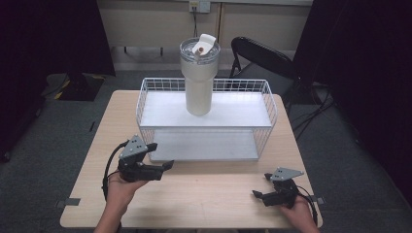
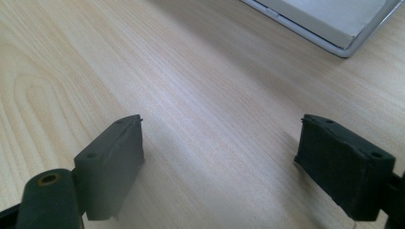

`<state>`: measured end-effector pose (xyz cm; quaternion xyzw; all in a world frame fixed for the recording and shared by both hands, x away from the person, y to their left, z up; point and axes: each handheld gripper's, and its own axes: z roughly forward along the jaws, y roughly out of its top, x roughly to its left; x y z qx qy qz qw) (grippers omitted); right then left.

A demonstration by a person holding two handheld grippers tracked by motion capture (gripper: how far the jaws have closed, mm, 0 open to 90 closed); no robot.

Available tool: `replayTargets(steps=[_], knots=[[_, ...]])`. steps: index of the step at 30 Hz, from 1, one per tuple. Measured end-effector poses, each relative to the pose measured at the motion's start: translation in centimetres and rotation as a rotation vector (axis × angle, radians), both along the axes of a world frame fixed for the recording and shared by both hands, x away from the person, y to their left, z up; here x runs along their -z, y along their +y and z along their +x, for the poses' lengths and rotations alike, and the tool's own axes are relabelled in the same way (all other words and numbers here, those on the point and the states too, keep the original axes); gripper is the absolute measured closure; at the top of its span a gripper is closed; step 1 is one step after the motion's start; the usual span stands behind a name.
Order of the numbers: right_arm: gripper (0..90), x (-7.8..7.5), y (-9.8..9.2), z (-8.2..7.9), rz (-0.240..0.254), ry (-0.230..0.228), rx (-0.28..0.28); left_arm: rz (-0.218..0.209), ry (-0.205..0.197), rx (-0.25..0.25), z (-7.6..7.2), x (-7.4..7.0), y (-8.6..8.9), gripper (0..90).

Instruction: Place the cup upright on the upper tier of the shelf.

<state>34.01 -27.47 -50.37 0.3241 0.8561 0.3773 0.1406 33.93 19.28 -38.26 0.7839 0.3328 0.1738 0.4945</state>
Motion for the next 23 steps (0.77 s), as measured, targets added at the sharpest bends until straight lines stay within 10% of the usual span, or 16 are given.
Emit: replayTargets(steps=[23], knots=[[15.4,0.0,0.0,0.0,0.000,0.000,0.000,0.029,0.093,-0.037,-0.6,7.5,2.2,16.0]])
